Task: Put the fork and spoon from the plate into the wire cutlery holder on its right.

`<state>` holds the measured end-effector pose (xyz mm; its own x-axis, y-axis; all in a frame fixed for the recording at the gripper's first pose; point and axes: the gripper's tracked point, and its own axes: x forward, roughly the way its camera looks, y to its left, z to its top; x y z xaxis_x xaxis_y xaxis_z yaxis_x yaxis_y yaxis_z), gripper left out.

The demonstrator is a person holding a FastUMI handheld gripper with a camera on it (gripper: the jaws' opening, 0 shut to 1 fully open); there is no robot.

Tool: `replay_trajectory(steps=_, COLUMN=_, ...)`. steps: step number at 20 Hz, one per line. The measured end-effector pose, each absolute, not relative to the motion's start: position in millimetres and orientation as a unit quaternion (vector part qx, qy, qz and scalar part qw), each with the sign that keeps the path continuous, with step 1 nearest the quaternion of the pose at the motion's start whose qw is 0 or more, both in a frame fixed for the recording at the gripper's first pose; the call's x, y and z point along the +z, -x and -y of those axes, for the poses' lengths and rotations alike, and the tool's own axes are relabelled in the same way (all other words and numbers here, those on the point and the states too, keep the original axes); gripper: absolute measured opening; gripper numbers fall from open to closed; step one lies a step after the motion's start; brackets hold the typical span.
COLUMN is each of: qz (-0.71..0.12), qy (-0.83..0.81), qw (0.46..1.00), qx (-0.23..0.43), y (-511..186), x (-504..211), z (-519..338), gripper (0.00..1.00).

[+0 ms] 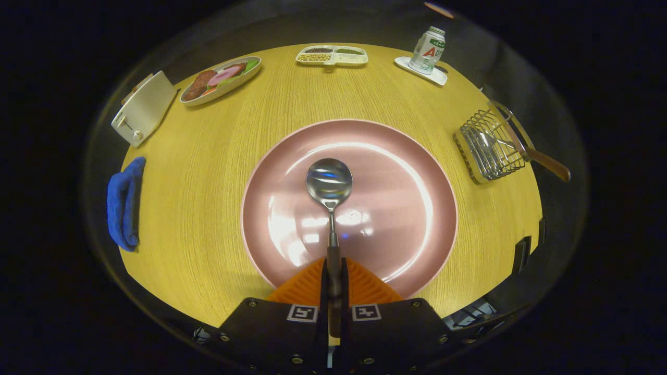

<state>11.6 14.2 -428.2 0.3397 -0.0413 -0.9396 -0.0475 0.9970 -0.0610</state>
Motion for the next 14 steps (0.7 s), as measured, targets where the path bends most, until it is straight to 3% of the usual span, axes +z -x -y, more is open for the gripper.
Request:
replay_trajectory(steps=1, qz=-0.576, qy=0.049, qw=0.816, qx=-0.001, y=-11.1, x=-427.9, z=-11.3, gripper=0.05)
replay_trajectory(steps=14, qz=-0.556, qy=0.079, qw=0.827, qx=-0.026, y=-29.0, x=-394.7, z=9.6, gripper=0.05)
